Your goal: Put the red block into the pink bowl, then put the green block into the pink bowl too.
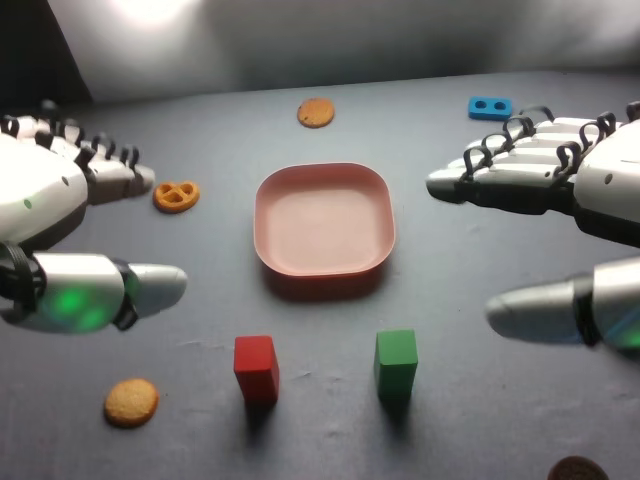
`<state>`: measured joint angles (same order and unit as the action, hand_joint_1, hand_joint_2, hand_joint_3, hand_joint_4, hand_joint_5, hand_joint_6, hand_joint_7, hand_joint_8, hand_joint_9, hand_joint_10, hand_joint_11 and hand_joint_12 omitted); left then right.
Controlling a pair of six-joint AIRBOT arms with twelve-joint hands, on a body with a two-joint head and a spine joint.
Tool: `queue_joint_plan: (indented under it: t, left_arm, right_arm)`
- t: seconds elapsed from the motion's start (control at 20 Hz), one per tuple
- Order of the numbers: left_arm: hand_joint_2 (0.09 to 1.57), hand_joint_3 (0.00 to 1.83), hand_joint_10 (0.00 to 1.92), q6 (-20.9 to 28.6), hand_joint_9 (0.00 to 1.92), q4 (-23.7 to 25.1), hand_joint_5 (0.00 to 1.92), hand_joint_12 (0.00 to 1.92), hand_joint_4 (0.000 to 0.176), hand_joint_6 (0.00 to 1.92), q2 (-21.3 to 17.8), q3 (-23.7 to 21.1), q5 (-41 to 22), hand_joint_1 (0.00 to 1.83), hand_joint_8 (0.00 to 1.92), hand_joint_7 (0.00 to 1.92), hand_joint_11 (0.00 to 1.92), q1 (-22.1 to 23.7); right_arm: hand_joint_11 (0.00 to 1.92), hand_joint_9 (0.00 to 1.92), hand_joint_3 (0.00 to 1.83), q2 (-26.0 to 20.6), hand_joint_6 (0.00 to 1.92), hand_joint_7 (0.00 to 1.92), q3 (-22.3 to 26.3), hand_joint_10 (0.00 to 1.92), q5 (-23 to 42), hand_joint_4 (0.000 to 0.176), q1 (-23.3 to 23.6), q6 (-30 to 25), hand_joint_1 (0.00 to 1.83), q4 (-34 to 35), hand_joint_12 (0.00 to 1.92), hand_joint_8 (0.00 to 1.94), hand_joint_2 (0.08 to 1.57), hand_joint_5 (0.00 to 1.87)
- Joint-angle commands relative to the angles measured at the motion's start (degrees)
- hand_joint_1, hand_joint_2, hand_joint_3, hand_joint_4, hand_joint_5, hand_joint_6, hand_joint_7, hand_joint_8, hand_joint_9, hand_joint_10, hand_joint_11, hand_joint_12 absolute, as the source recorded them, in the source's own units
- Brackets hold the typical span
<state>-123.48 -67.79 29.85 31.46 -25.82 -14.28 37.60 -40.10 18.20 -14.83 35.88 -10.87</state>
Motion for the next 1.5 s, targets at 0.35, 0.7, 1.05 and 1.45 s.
queue_joint_plan:
  t: [0.35, 0.7, 1.05, 1.45]
  left_arm:
    - [1.22, 0.00, 0.00, -0.4, 0.23, 1.8, 0.28, 0.40, 0.000, 0.00, -0.4, 0.0, -4.1, 0.00, 0.00, 0.28, 0.00, 0.7]
    - [1.20, 0.00, 0.00, -0.6, 0.23, 2.1, 0.28, 0.45, 0.000, 0.00, 1.0, 0.1, -4.1, 0.00, 0.00, 0.26, 0.00, 1.9]
    - [1.17, 0.00, 0.01, 9.6, 0.16, 10.0, 0.26, 0.17, 0.000, 0.01, 7.9, -0.5, -12.3, 0.00, 0.01, 0.21, 0.01, -5.2]
    - [1.09, 0.00, 0.00, 11.3, 0.08, 12.2, 0.35, 0.02, 0.000, 0.01, 12.9, -0.7, -16.9, 0.37, 0.00, 0.17, 0.00, -9.2]
  right_arm:
    - [0.00, 0.09, 0.00, -0.7, 0.00, 0.13, 0.2, 0.00, 5.3, 0.000, 0.7, 1.2, 0.00, 8.0, 0.20, 0.00, 1.19, 0.15]
    - [0.00, 0.11, 0.00, -0.6, 0.00, 0.16, 0.5, 0.00, 5.3, 0.000, 0.8, 5.3, 0.00, 10.6, 0.23, 0.00, 1.20, 0.17]
    - [0.00, 0.12, 0.00, -0.7, 0.00, 0.17, 1.4, 0.00, 4.9, 0.000, 0.7, 10.4, 0.00, 10.6, 0.26, 0.00, 1.20, 0.18]
    - [0.00, 0.11, 0.00, -0.6, 0.00, 0.16, 1.5, 0.00, 4.8, 0.000, 0.7, 11.3, 0.00, 10.6, 0.20, 0.00, 1.20, 0.18]
